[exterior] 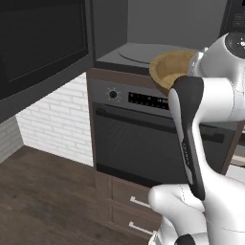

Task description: Pick the mushroom from the sink and place it in the bowl. Then pick the bowl and place it in the microwave. Then close the microwave door and press the start button.

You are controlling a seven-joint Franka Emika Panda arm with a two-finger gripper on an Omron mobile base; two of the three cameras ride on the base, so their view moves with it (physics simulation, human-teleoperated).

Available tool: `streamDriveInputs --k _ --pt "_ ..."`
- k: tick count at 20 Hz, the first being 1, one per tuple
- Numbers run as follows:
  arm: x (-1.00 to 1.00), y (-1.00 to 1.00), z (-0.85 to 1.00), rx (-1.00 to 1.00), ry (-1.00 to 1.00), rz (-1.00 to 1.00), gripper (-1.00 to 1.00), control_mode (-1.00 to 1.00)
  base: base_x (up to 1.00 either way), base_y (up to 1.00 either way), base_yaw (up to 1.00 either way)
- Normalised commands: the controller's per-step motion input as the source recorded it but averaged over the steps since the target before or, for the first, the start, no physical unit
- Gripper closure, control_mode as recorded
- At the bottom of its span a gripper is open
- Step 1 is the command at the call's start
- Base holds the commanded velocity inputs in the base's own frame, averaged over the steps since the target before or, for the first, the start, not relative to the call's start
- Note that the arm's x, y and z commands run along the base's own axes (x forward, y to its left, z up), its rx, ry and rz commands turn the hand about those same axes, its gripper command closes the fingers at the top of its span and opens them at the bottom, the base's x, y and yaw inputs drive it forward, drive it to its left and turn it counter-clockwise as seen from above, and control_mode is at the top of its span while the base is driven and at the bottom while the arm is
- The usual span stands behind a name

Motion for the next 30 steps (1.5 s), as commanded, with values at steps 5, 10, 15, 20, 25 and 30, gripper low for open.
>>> streamDriveInputs --k 5,10,15,20,25,30 --pt "0.63 0.0 0.26 0.0 -0.16 -0.03 1.0 -1.0 0.0 0.0 0.0" --pt "0.54 0.0 0.08 0.0 -0.04 -0.01 1.0 -1.0 0.0 0.0 0.0" --pt "0.52 0.0 0.01 0.0 -0.01 0.0 1.0 -1.0 0.0 0.0 0.0" --pt "0.7 -0.01 0.0 0.0 0.0 0.0 1.0 -1.0 0.0 0.0 0.0" --pt "0.63 -0.01 0.0 0.0 -0.01 0.0 1.0 -1.0 0.0 0.0 0.0" --pt "0.75 0.0 0.0 0.0 0.0 0.0 1.0 -1.0 0.0 0.0 0.0"
